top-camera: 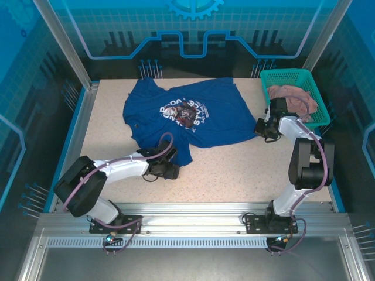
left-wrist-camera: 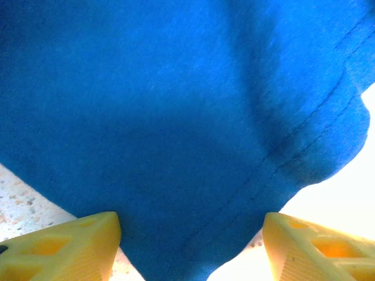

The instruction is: Fold the inside-out t-shirt

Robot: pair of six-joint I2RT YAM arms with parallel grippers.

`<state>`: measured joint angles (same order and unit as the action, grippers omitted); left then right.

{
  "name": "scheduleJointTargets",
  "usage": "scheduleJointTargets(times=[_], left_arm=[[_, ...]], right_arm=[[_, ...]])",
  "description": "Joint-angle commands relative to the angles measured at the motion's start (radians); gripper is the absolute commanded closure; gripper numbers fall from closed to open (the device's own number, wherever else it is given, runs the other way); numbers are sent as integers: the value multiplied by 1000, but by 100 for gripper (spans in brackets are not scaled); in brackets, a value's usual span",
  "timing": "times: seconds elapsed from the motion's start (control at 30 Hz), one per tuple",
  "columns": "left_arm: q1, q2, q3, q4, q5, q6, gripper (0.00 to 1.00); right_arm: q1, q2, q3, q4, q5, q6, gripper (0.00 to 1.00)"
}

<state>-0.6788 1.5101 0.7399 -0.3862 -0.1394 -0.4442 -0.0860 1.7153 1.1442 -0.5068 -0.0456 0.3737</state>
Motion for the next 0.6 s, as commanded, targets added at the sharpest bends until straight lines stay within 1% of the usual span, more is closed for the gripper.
scheduleJointTargets(times=[0.0, 0.13, 0.23, 0.47, 0.57], left_arm=[[-24, 17, 11, -69, -54, -21, 33], [-37, 16, -1, -84, -53, -25, 35], [-59, 14, -5, -116, -55, -26, 39], [-93, 0, -40, -140, -70, -28, 55], [-102, -6, -51, -128, -66, -30, 63]], right_arm=[[-4, -15, -9, -1, -19, -12, 97], [-4, -5, -6, 2, -30, -9, 97], [-4, -6, -4, -1, -28, -12, 97], [-9, -11, -6, -2, -22, -13, 97], [-9, -15, -8, -2, -20, -13, 97]])
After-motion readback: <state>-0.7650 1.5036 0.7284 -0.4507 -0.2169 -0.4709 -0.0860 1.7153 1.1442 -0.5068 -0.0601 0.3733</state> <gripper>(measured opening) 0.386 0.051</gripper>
